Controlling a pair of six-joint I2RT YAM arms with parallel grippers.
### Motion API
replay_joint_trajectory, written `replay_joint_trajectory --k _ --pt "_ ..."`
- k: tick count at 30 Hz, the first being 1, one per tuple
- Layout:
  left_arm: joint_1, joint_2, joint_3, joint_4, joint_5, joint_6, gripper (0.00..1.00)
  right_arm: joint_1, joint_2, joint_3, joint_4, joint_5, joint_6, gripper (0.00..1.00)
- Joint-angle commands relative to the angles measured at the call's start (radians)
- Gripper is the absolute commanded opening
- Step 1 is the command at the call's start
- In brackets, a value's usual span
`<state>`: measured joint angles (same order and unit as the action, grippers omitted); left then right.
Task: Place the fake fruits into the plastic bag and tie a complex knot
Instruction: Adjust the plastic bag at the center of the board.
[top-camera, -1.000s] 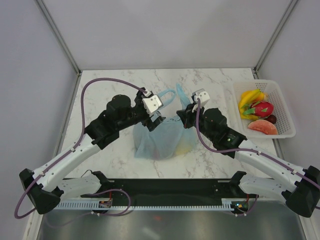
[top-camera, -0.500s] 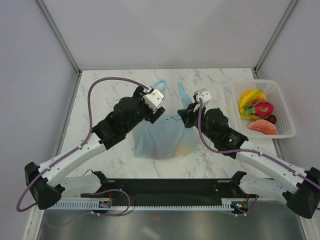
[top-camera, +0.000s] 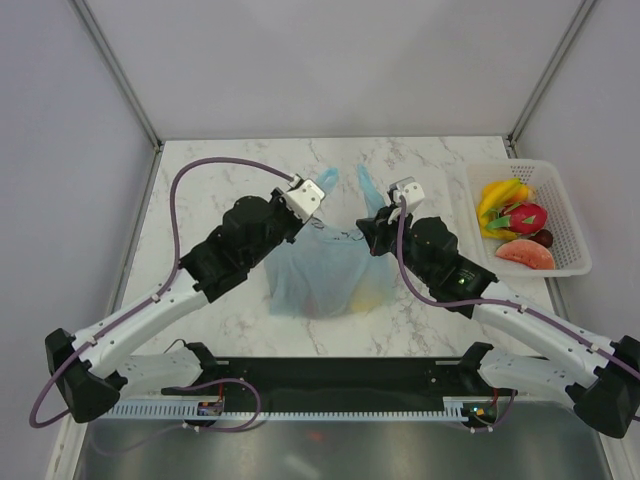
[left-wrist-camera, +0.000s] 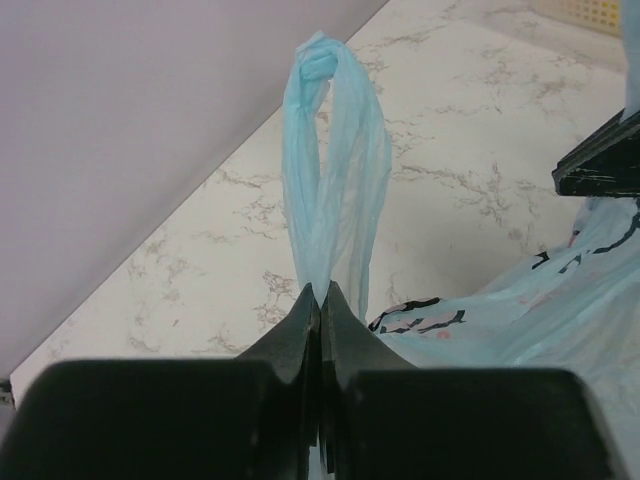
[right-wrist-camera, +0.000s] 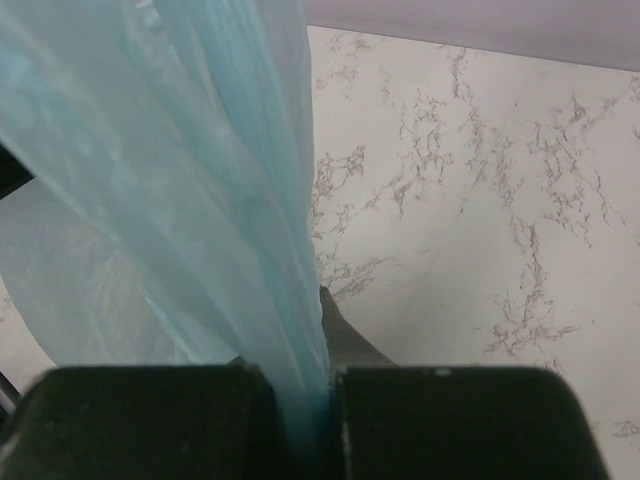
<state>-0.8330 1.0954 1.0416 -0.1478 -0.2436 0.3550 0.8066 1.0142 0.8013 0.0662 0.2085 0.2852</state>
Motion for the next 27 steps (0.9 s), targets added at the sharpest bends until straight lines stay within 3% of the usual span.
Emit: replay_joint_trajectory --k 1,6,11,22,27 --pt "-0.005 -0.055 -0.006 0.022 0.082 0.021 0.02 -0.001 -0.029 0.03 0.011 0.022 0.009 0.0" --pt "0.002 -0.126 -0.014 -0.01 0.239 0.145 0.02 -0.001 -0.043 0.033 -0.012 0.012 -0.006 0.0" --pt "0.029 -0.094 0.086 -0.235 0.559 0.262 0.02 0.0 -0.054 0.044 -0.028 -0.086 -0.04 0.0" --pt "0.044 -0.094 0.075 -0.28 0.727 0.395 0.02 -0.004 -0.078 0.022 -0.048 -0.246 -0.04 0.0" --pt "0.044 -0.092 0.052 -0.245 0.696 0.395 0.02 -0.004 -0.088 0.0 -0.049 -0.342 -0.055 0.0"
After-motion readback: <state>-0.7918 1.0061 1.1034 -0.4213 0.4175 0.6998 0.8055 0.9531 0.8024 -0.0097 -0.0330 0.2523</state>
